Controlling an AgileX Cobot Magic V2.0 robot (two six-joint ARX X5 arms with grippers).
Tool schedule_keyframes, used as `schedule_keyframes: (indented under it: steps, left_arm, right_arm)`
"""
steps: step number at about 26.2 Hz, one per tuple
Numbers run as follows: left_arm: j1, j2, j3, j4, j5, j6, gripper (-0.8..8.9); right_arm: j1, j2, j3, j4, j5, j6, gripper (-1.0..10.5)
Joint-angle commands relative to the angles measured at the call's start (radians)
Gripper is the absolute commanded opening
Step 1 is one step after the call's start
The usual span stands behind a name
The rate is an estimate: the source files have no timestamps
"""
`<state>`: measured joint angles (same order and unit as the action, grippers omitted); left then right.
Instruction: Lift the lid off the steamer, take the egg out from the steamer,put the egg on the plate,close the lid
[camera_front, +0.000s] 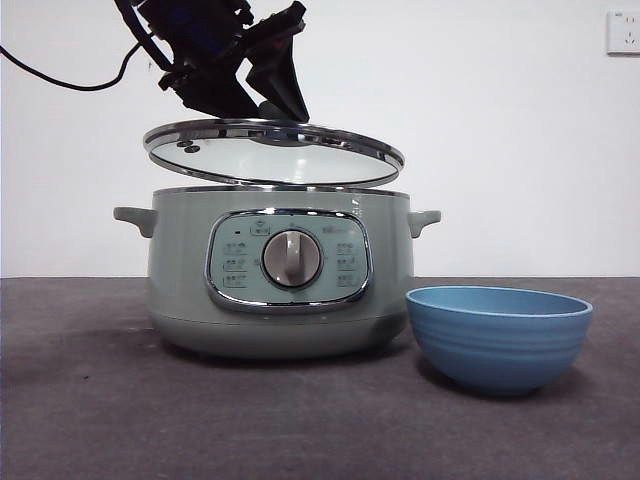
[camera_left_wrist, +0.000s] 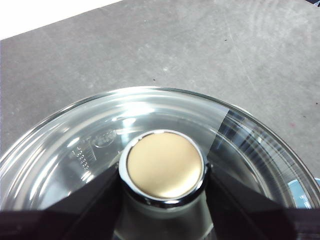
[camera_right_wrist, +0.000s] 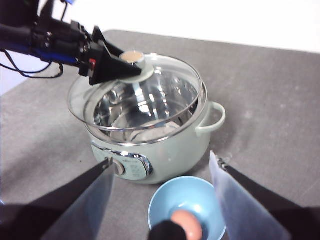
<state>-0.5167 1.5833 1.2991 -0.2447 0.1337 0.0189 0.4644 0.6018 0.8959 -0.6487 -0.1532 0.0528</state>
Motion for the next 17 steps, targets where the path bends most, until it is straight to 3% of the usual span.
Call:
schedule_keyframes:
  steps: [1, 17]
  left_arm:
    - [-0.005, 0.002, 0.018, 0.050, 0.000, 0.012, -0.08]
    - [-0.012, 0.052, 0.018, 0.026, -0.003, 0.011, -0.08]
  right_arm:
    - [0.002, -0.002, 0.002, 0.006, 0.003, 0.011, 3.2]
    - [0.002, -0.002, 0.002, 0.008, 0.003, 0.010, 3.2]
